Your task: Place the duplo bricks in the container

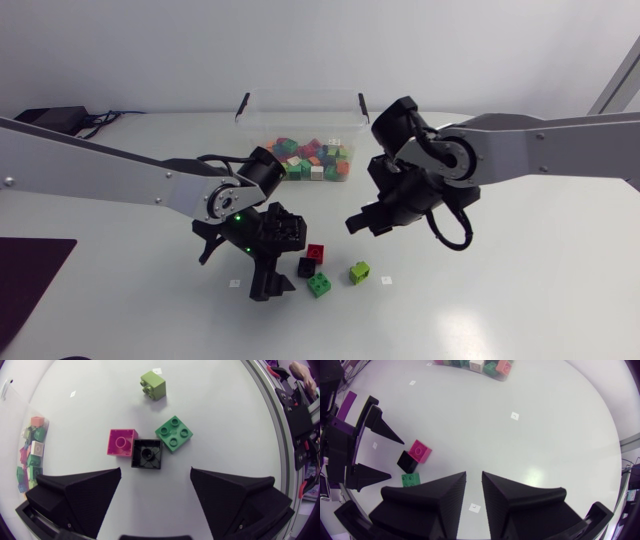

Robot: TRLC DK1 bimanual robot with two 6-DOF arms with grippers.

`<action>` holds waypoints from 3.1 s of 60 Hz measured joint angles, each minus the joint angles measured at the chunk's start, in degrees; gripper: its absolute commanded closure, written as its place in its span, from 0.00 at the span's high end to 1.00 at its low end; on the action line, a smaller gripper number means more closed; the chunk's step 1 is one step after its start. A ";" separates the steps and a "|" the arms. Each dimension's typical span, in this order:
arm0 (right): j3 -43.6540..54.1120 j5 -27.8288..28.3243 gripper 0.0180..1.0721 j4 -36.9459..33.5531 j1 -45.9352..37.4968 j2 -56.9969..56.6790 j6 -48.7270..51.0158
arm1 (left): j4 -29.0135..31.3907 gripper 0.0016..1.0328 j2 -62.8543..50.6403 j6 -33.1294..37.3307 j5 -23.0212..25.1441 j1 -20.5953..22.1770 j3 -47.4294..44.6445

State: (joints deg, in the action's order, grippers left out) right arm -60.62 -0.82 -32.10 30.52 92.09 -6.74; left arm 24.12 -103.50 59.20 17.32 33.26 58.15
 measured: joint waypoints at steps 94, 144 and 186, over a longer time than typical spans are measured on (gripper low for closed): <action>5.64 -1.36 0.85 3.96 6.91 4.79 6.62 | 8.59 0.28 -3.37 3.91 0.68 -2.23 6.40; 6.49 -2.25 0.47 5.90 9.49 7.52 6.60 | 9.07 0.28 9.05 3.34 3.30 -8.33 6.23; 4.33 -2.16 0.27 2.43 4.11 1.44 6.58 | -4.04 0.28 8.92 -13.97 4.76 -12.24 18.40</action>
State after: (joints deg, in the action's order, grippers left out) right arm -56.29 -2.98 -29.67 34.63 93.54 -0.16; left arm 20.08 -94.59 45.23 22.09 21.02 76.55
